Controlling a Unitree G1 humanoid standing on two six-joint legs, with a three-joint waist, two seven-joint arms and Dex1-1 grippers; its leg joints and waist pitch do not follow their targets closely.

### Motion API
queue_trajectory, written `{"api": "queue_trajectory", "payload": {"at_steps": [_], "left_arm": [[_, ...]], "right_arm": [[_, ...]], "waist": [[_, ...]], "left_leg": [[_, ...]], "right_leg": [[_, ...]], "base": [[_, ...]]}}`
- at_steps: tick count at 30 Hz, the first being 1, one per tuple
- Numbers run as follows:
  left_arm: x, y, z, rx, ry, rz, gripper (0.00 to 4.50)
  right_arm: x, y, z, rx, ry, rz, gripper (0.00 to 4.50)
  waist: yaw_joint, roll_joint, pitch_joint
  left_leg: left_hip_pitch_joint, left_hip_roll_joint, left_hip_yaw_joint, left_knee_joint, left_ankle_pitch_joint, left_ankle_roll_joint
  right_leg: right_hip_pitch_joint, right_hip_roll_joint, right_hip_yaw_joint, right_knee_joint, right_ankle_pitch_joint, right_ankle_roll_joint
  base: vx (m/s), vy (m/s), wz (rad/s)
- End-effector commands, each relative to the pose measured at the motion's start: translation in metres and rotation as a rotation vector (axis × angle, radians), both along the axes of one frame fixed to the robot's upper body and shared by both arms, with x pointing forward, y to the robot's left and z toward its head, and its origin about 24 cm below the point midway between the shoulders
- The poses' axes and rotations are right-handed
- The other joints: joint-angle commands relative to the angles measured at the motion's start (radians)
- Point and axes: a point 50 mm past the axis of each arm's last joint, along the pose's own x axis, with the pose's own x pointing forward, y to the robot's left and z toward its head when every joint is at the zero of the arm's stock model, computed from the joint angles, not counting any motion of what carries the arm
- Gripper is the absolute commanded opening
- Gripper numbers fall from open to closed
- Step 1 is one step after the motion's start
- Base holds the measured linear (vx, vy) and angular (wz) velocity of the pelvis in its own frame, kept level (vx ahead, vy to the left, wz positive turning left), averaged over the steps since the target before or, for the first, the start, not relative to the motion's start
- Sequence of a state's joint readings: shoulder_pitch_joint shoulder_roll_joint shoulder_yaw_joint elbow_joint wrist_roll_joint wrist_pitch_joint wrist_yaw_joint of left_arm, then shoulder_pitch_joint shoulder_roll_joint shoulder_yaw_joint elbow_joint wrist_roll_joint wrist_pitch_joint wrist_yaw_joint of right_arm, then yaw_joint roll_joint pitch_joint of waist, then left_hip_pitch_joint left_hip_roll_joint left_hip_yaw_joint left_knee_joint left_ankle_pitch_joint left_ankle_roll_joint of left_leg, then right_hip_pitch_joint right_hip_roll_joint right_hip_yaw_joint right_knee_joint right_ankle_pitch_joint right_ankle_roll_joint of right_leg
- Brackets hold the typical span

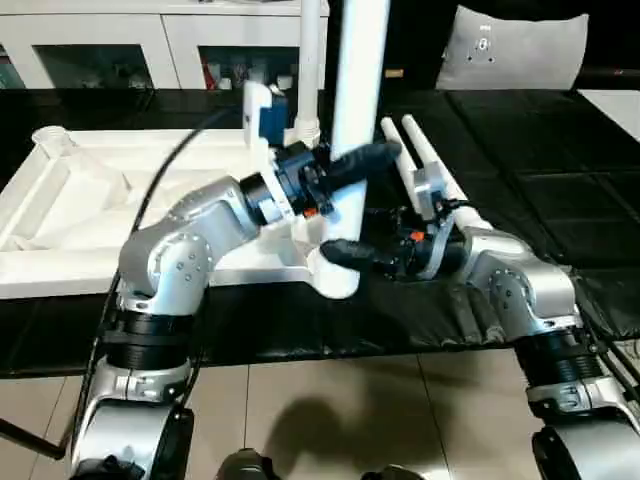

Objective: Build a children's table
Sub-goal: Pick table leg

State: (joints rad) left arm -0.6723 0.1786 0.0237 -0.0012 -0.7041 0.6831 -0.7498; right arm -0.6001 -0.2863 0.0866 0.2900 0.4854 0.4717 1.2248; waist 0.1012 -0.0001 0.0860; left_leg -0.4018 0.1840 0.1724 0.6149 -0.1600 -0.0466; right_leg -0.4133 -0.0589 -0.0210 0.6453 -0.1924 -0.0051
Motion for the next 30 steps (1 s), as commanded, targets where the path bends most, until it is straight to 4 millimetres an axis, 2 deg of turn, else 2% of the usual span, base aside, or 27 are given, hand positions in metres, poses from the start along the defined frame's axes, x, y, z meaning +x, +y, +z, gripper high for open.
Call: {"api": "queue_trajectory", "payload": {"at_steps": [1,3,7,8,12,13,16,19,27,29,30], "left_arm": [[-0.003,-0.002,0.006,-0.005,-0.035,-0.021,1.88],[-0.003,-0.002,0.006,0.0,-0.036,-0.011,1.88],[-0.002,-0.001,0.004,0.007,-0.038,-0.007,1.88],[-0.002,-0.001,0.004,0.008,-0.038,-0.007,1.88],[0.001,-0.001,0.002,0.019,-0.043,0.025,1.88],[0.001,-0.001,0.002,0.019,-0.043,0.025,1.88],[0.002,-0.001,0.001,0.022,-0.042,0.031,1.88],[0.002,-0.001,0.001,0.023,-0.042,0.031,1.88],[0.004,0.0,-0.001,0.037,-0.043,0.064,1.88],[0.017,0.005,-0.004,0.051,-0.014,0.198,1.88],[0.019,0.007,-0.005,0.057,-0.023,0.228,2.44]], "right_arm": [[0.003,-0.001,0.004,0.003,-0.001,0.002,3.58],[0.003,0.0,0.004,0.009,0.005,0.005,3.32],[0.003,0.001,0.003,0.015,0.014,0.011,3.16],[0.003,0.002,0.003,0.016,0.015,0.012,2.93],[0.001,0.002,0.001,0.02,0.024,0.018,2.65],[0.001,0.002,0.001,0.02,0.024,0.018,2.51],[-0.001,0.003,0.0,0.024,0.031,0.02,2.41],[-0.001,0.003,-0.001,0.025,0.033,0.019,2.07],[0.0,0.004,-0.003,0.019,0.032,0.0,1.95],[0.008,0.006,-0.003,0.004,0.014,-0.091,1.94],[0.011,0.007,-0.003,0.001,0.008,-0.128,1.94]], "waist": [[0.001,-0.016,-0.092],[0.0,-0.014,-0.092],[0.0,-0.014,-0.093],[0.0,-0.014,-0.092],[0.0,-0.014,-0.093],[0.001,-0.011,-0.093],[0.001,-0.012,-0.094],[0.001,-0.012,-0.095],[0.002,-0.01,-0.095],[0.0,-0.01,-0.094],[0.0,-0.01,-0.094]], "left_leg": [[0.021,0.031,-0.006,-0.062,-0.142,0.024],[0.021,0.031,-0.005,-0.062,-0.139,0.024],[0.02,0.031,-0.005,-0.061,-0.133,0.027],[0.021,0.031,-0.005,-0.061,-0.136,0.026],[0.021,0.031,-0.006,-0.062,-0.139,0.024],[0.022,0.031,-0.006,-0.061,-0.137,0.022],[0.021,0.031,-0.006,-0.061,-0.135,0.022],[0.021,0.03,-0.006,-0.06,-0.127,0.025],[0.022,0.031,-0.005,-0.06,-0.133,0.022],[0.021,0.03,-0.005,-0.06,-0.133,0.019],[0.022,0.03,-0.006,-0.062,-0.137,0.016]], "right_leg": [[0.058,-0.064,0.029,-0.079,-0.163,-0.213],[0.056,-0.064,0.029,-0.079,-0.163,-0.214],[0.057,-0.064,0.029,-0.079,-0.155,-0.213],[0.056,-0.063,0.029,-0.079,-0.16,-0.212],[0.057,-0.064,0.029,-0.08,-0.169,-0.208],[0.056,-0.063,0.029,-0.08,-0.162,-0.208],[0.057,-0.063,0.029,-0.079,-0.153,-0.213],[0.057,-0.063,0.028,-0.077,-0.138,-0.217],[0.057,-0.064,0.029,-0.078,-0.143,-0.217],[0.055,-0.063,0.029,-0.079,-0.144,-0.215],[0.055,-0.064,0.028,-0.081,-0.151,-0.213]], "base": [[0.0,0.0,0.0],[0.0,0.0,0.0],[0.0,0.0,0.0],[0.0,0.0,0.0],[0.0,0.0,0.0],[0.0,0.0,0.0],[0.0,0.0,0.0],[0.0,0.0,0.0],[0.0,0.0,0.0],[0.0,0.0,0.0],[0.0,0.0,0.0]]}}
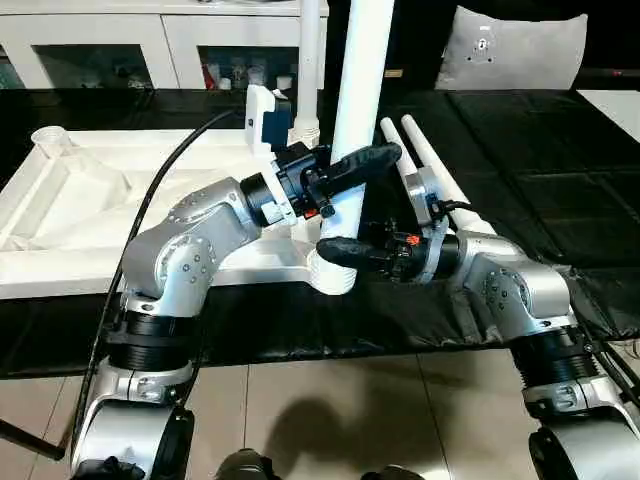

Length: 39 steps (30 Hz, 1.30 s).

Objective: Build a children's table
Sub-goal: Pick table leg

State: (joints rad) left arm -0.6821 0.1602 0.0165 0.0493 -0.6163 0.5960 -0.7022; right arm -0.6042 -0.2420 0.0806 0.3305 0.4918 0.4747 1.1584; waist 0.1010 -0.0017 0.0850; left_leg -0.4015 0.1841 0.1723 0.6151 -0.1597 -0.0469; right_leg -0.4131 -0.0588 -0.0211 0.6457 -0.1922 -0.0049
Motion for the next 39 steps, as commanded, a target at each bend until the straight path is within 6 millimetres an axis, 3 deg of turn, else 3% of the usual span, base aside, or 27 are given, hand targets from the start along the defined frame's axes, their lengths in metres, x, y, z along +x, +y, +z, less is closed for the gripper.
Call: {"api": "queue_trajectory", "payload": {"at_steps": [1,5,10,18,22,28,29,39], "left_arm": [[0.01,0.008,0.0,0.028,-0.013,0.137,2.58],[0.01,0.01,0.007,0.047,-0.117,0.232,2.94],[0.013,0.009,0.013,0.026,-0.205,0.38,3.25],[0.015,-0.002,0.017,0.0,-0.283,0.559,3.28],[0.017,-0.002,0.019,-0.032,-0.302,0.654,2.89],[0.017,-0.004,0.017,-0.009,-0.322,0.654,2.36],[0.017,-0.005,0.016,-0.009,-0.32,0.652,2.09],[0.02,-0.005,0.011,0.005,-0.309,0.658,1.78]], "right_arm": [[0.009,-0.001,0.004,-0.04,-0.051,-0.108,1.94],[0.017,0.005,0.006,-0.068,-0.097,-0.243,1.94],[0.022,0.015,0.009,-0.065,-0.14,-0.364,1.94],[0.024,0.037,0.012,-0.043,-0.161,-0.457,1.94],[0.028,0.041,0.01,-0.055,-0.153,-0.503,1.94],[0.028,0.044,0.01,-0.059,-0.159,-0.513,1.94],[0.028,0.044,0.01,-0.06,-0.16,-0.513,1.94],[0.03,0.043,0.008,-0.083,-0.171,-0.518,1.93]], "waist": [[0.0,-0.009,-0.094],[-0.003,-0.01,-0.094],[-0.008,-0.009,-0.094],[-0.012,-0.008,-0.094],[-0.015,-0.009,-0.094],[-0.014,-0.008,-0.094],[-0.014,-0.008,-0.094],[-0.014,-0.009,-0.094]], "left_leg": [[0.022,0.031,-0.006,-0.062,-0.137,0.013],[0.022,0.032,-0.008,-0.064,-0.14,-0.004],[0.021,0.033,-0.007,-0.064,-0.142,0.001],[0.021,0.033,-0.008,-0.067,-0.168,-0.006],[0.02,0.032,-0.008,-0.066,-0.17,-0.005],[0.021,0.033,-0.007,-0.066,-0.169,0.001],[0.021,0.033,-0.008,-0.067,-0.17,0.001],[0.02,0.033,-0.008,-0.066,-0.166,0.002]], "right_leg": [[0.056,-0.065,0.029,-0.08,-0.152,-0.212],[0.055,-0.065,0.028,-0.079,-0.153,-0.2],[0.054,-0.066,0.03,-0.079,-0.138,-0.196],[0.054,-0.065,0.031,-0.081,-0.154,-0.178],[0.053,-0.065,0.031,-0.082,-0.148,-0.182],[0.051,-0.065,0.032,-0.081,-0.138,-0.183],[0.052,-0.065,0.032,-0.081,-0.136,-0.185],[0.052,-0.065,0.031,-0.08,-0.128,-0.188]], "base": [[0.0,0.0,0.0],[0.0,0.0,0.0],[0.0,0.0,0.0],[0.0,0.0,0.0],[0.0,0.0,0.0],[0.0,0.0,0.0],[0.0,0.0,0.0],[0.0,0.0,0.0]]}}
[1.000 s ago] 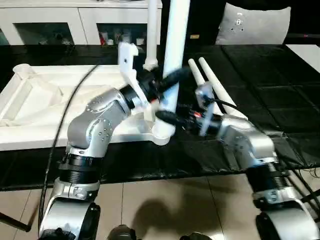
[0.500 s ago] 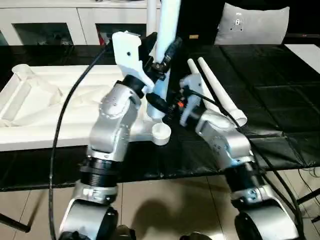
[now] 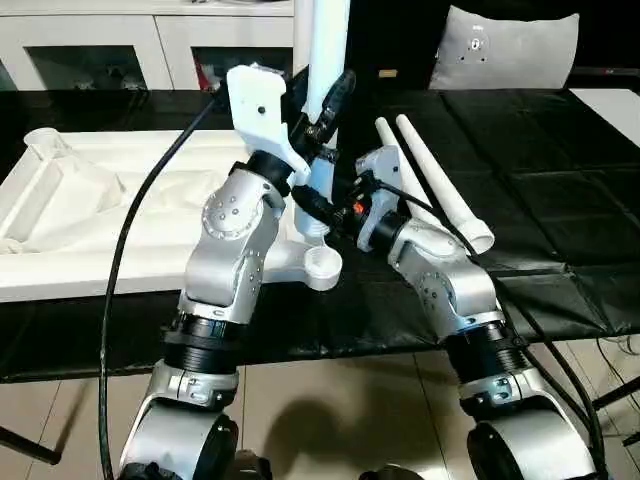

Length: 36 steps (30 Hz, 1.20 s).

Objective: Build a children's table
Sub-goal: Pick table leg

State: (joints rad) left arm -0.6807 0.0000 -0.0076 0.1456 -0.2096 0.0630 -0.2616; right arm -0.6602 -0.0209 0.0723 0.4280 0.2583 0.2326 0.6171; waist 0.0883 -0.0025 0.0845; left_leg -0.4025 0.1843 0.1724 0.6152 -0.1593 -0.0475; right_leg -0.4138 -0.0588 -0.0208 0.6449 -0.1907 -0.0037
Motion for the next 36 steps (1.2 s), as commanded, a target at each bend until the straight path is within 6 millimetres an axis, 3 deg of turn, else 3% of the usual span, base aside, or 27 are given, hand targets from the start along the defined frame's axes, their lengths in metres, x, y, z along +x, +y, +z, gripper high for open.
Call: {"api": "queue_trajectory", "payload": {"at_steps": [1,3,6,11,15,17,19,24,26,32,33,36], "left_arm": [[0.003,0.001,0.0,0.015,0.005,0.015,1.78],[0.004,0.003,-0.001,0.012,0.02,0.023,1.77],[0.006,0.005,-0.002,0.008,0.031,0.034,1.77],[0.016,0.024,-0.003,-0.017,0.089,0.095,1.77],[0.021,0.035,-0.002,-0.028,0.118,0.088,1.77],[0.021,0.037,-0.001,-0.029,0.122,0.085,1.77],[0.022,0.042,0.001,-0.082,0.151,0.045,1.77],[0.018,0.035,0.002,-0.115,0.197,-0.128,1.77],[0.016,0.032,0.002,-0.116,0.209,-0.178,1.77],[0.009,0.026,0.008,-0.103,0.195,-0.311,1.77],[0.004,0.022,0.011,-0.085,0.166,-0.363,1.77],[-0.006,0.015,0.016,-0.078,0.128,-0.467,1.77]], "right_arm": [[0.003,-0.002,0.007,-0.011,-0.042,-0.021,1.93],[0.004,-0.004,0.006,-0.025,-0.037,-0.029,1.93],[0.004,-0.004,0.004,-0.023,-0.015,-0.024,2.63],[-0.001,-0.008,0.007,0.038,0.028,0.061,3.03],[0.003,-0.024,0.008,-0.054,-0.045,0.0,3.37],[0.003,-0.028,0.008,-0.053,-0.044,-0.01,3.5],[0.006,-0.047,0.016,0.025,-0.008,-0.036,3.63],[0.01,-0.075,0.028,0.1,0.07,0.01,4.11],[0.011,-0.08,0.03,0.099,0.071,0.011,4.11],[0.002,-0.081,0.034,0.074,0.07,0.163,4.24],[-0.001,-0.078,0.034,0.062,0.076,0.21,4.24],[-0.007,-0.073,0.032,0.035,0.084,0.3,4.24]], "waist": [[-0.001,-0.008,-0.094],[-0.002,-0.008,-0.093],[-0.001,-0.009,-0.093],[-0.001,-0.008,-0.095],[0.001,-0.01,-0.095],[0.001,-0.01,-0.095],[0.004,-0.01,-0.095],[0.011,-0.015,-0.096],[0.012,-0.013,-0.096],[0.008,-0.015,-0.095],[0.008,-0.02,-0.096],[0.01,-0.017,-0.095]], "left_leg": [[0.021,0.032,-0.007,-0.066,-0.166,0.004],[0.022,0.032,-0.007,-0.066,-0.172,0.003],[0.022,0.032,-0.007,-0.067,-0.174,0.003],[0.023,0.03,-0.008,-0.065,-0.167,0.009],[0.023,0.03,-0.007,-0.064,-0.148,0.002],[0.024,0.029,-0.005,-0.063,-0.147,0.007],[0.026,0.028,-0.004,-0.062,-0.154,0.011],[0.023,0.026,-0.004,-0.059,-0.141,0.022],[0.024,0.027,-0.003,-0.058,-0.146,0.021],[0.021,0.027,-0.005,-0.058,-0.138,0.029],[0.021,0.029,-0.005,-0.059,-0.134,0.033],[0.021,0.032,-0.004,-0.058,-0.131,0.036]], "right_leg": [[0.053,-0.065,0.031,-0.079,-0.129,-0.191],[0.052,-0.065,0.031,-0.08,-0.137,-0.191],[0.053,-0.065,0.031,-0.08,-0.142,-0.19],[0.055,-0.063,0.031,-0.077,-0.126,-0.186],[0.054,-0.064,0.03,-0.075,-0.111,-0.192],[0.054,-0.064,0.03,-0.076,-0.108,-0.198],[0.053,-0.063,0.031,-0.076,-0.114,-0.205],[0.058,-0.063,0.029,-0.074,-0.103,-0.224],[0.056,-0.064,0.029,-0.076,-0.122,-0.223],[0.06,-0.063,0.026,-0.076,-0.116,-0.227],[0.061,-0.063,0.027,-0.074,-0.112,-0.226],[0.058,-0.066,0.027,-0.074,-0.11,-0.241]], "base": [[0.0,0.0,0.0],[0.0,0.0,0.0],[0.0,0.0,0.0],[0.0,0.0,0.0],[0.0,0.0,0.0],[0.0,0.0,0.0],[0.0,0.0,0.0],[0.0,0.0,0.0],[0.0,0.0,0.0],[0.0,0.0,0.0],[0.0,0.0,0.0],[0.0,0.0,0.0]]}}
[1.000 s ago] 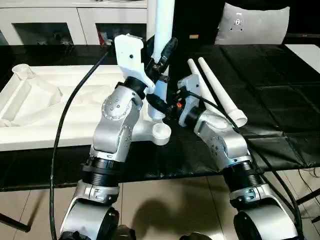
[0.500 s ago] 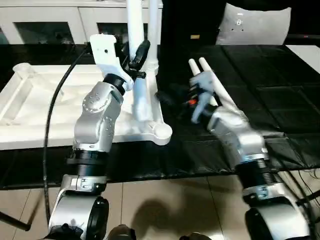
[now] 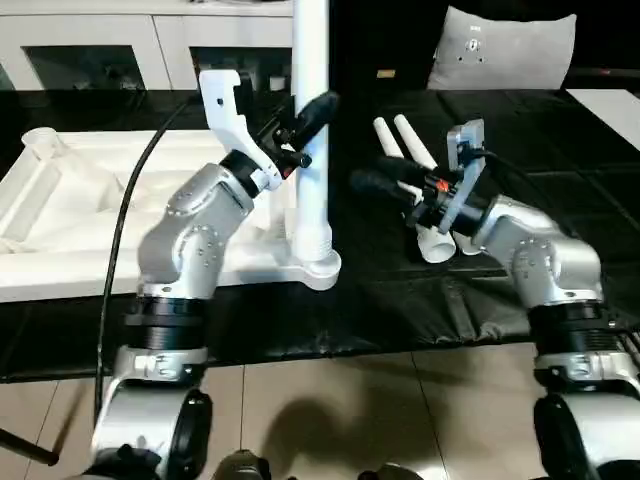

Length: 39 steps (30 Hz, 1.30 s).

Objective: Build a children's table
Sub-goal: Pick table leg

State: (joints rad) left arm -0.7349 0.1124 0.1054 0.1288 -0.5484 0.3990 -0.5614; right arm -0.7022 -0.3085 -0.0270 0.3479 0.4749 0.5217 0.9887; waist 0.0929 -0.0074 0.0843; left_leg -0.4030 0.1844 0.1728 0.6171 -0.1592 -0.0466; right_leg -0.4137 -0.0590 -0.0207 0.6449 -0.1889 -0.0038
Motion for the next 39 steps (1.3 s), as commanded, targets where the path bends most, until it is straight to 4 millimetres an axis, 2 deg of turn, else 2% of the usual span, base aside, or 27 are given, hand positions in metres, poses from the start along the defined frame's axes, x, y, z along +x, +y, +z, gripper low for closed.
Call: {"api": "queue_trajectory", "payload": {"at_steps": [1,2,5,15,17,20,22,26,29,33,34,37,39], "left_arm": [[-0.009,-0.008,0.008,0.006,-0.054,-0.085,1.77],[-0.011,-0.01,0.008,0.013,-0.067,-0.103,1.77],[-0.016,-0.015,0.007,0.018,-0.085,-0.153,1.77],[-0.028,-0.025,0.001,0.09,-0.108,-0.245,1.77],[-0.028,-0.026,0.0,0.102,-0.111,-0.246,1.77],[-0.029,-0.027,-0.001,0.112,-0.116,-0.251,1.77],[-0.03,-0.027,-0.001,0.117,-0.119,-0.253,1.77],[-0.03,-0.028,-0.002,0.129,-0.126,-0.252,1.77],[-0.029,-0.028,-0.002,0.124,-0.126,-0.245,1.77],[-0.028,-0.028,-0.001,0.116,-0.126,-0.236,1.77],[-0.028,-0.028,-0.001,0.115,-0.126,-0.235,1.77],[-0.027,-0.028,0.0,0.111,-0.125,-0.23,1.77],[-0.027,-0.028,0.0,0.112,-0.125,-0.23,1.77]], "right_arm": [[-0.005,0.004,0.0,-0.01,-0.004,0.066,4.24],[-0.006,0.005,-0.001,-0.015,-0.005,0.081,4.24],[-0.011,0.008,-0.001,-0.023,-0.022,0.155,4.24],[-0.016,0.018,-0.006,-0.082,-0.052,0.25,4.24],[-0.017,0.02,-0.007,-0.078,-0.048,0.26,3.96],[-0.017,0.02,-0.009,-0.076,-0.043,0.264,3.86],[-0.016,0.021,-0.01,-0.078,-0.039,0.263,3.55],[-0.016,0.022,-0.015,-0.074,-0.019,0.261,3.37],[-0.017,0.024,-0.017,-0.067,-0.01,0.262,3.01],[-0.017,0.026,-0.021,-0.067,0.006,0.255,3.01],[-0.017,0.027,-0.021,-0.065,0.01,0.255,3.24],[-0.016,0.028,-0.021,-0.051,0.029,0.253,3.37],[-0.015,0.028,-0.022,-0.069,0.02,0.233,3.62]], "waist": [[0.005,-0.012,-0.094],[0.004,-0.016,-0.092],[0.005,-0.014,-0.09],[0.002,-0.017,-0.091],[0.001,-0.018,-0.091],[0.001,-0.017,-0.091],[0.001,-0.016,-0.091],[0.001,-0.016,-0.091],[0.0,-0.017,-0.091],[0.001,-0.015,-0.091],[0.001,-0.015,-0.091],[0.0,-0.014,-0.091],[0.0,-0.015,-0.091]], "left_leg": [[0.021,0.032,-0.004,-0.06,-0.136,0.035],[0.022,0.032,-0.004,-0.061,-0.146,0.034],[0.023,0.033,-0.005,-0.062,-0.168,0.023],[0.022,0.032,-0.005,-0.063,-0.162,0.021],[0.023,0.032,-0.005,-0.063,-0.164,0.019],[0.023,0.032,-0.006,-0.064,-0.163,0.017],[0.023,0.033,-0.006,-0.064,-0.163,0.016],[0.023,0.032,-0.005,-0.064,-0.164,0.016],[0.022,0.032,-0.005,-0.063,-0.161,0.016],[0.022,0.033,-0.006,-0.064,-0.164,0.014],[0.022,0.033,-0.006,-0.064,-0.164,0.014],[0.023,0.032,-0.006,-0.064,-0.165,0.013],[0.022,0.032,-0.006,-0.064,-0.161,0.012]], "right_leg": [[0.058,-0.066,0.027,-0.075,-0.117,-0.242],[0.057,-0.066,0.027,-0.077,-0.135,-0.238],[0.057,-0.067,0.028,-0.081,-0.186,-0.22],[0.055,-0.065,0.029,-0.081,-0.19,-0.206],[0.054,-0.064,0.029,-0.083,-0.197,-0.202],[0.054,-0.064,0.028,-0.081,-0.195,-0.202],[0.054,-0.064,0.028,-0.081,-0.194,-0.202],[0.053,-0.064,0.029,-0.082,-0.196,-0.203],[0.054,-0.064,0.029,-0.081,-0.19,-0.202],[0.053,-0.065,0.028,-0.081,-0.193,-0.204],[0.053,-0.065,0.028,-0.081,-0.193,-0.204],[0.053,-0.064,0.028,-0.081,-0.194,-0.206],[0.054,-0.064,0.029,-0.08,-0.185,-0.206]], "base": [[0.0,0.0,0.0],[0.0,0.0,0.0],[0.0,0.0,0.0],[0.0,0.0,0.0],[0.0,0.0,0.0],[0.0,0.0,0.0],[0.0,0.0,0.0],[0.0,0.0,0.0],[0.0,0.0,0.0],[0.0,0.0,0.0],[0.0,0.0,0.0],[0.0,0.0,0.0],[0.0,0.0,0.0]]}}
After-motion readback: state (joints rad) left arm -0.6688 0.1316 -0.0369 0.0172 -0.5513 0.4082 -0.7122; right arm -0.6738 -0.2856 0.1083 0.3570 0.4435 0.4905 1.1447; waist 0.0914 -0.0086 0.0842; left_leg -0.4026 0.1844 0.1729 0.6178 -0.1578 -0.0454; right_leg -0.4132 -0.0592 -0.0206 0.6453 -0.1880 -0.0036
